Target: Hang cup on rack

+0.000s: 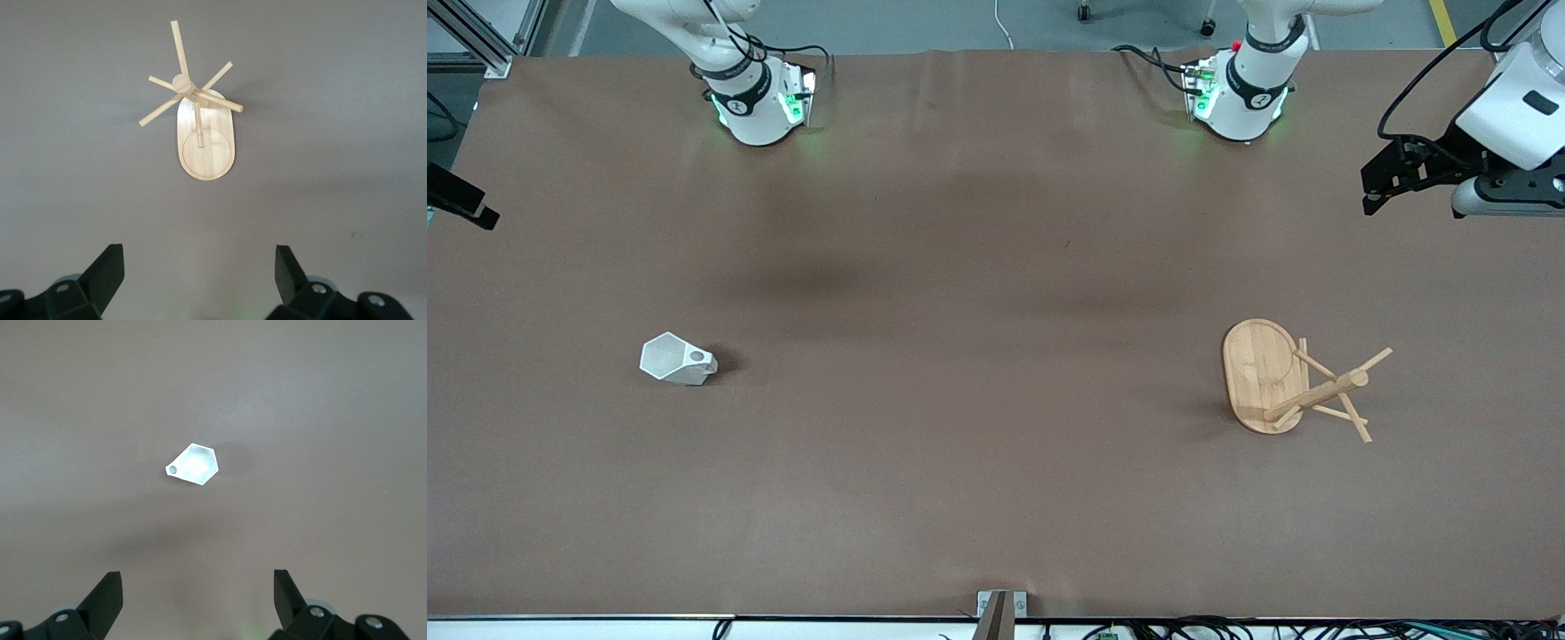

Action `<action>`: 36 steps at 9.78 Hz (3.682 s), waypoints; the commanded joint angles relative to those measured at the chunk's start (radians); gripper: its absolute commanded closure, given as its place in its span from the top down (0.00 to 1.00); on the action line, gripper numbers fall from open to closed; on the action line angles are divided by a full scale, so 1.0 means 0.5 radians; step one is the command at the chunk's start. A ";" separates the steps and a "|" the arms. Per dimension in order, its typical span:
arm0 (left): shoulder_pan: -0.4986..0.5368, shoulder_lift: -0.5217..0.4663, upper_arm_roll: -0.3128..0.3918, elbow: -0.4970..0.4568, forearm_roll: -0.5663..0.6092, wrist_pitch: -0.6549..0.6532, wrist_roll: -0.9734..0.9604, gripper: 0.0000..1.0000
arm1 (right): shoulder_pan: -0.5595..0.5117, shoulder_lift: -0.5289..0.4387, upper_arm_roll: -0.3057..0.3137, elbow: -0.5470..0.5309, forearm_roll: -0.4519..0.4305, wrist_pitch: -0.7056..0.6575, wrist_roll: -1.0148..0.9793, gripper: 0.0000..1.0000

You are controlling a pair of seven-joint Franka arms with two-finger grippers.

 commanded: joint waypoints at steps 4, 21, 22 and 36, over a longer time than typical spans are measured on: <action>0.005 0.028 -0.002 -0.042 -0.037 -0.021 -0.016 1.00 | -0.007 0.317 0.004 -0.440 0.021 0.627 -0.124 1.00; 0.002 0.034 -0.015 -0.039 -0.040 -0.018 0.002 1.00 | -0.065 0.873 0.007 -1.039 0.025 1.859 -0.391 0.32; 0.002 0.034 -0.015 -0.036 -0.040 -0.018 0.008 1.00 | -0.059 0.873 0.007 -1.036 0.025 1.856 -0.391 0.11; -0.071 0.034 -0.219 0.016 -0.209 -0.009 0.133 1.00 | 0.131 0.496 0.325 -0.453 1.351 0.660 -0.026 0.01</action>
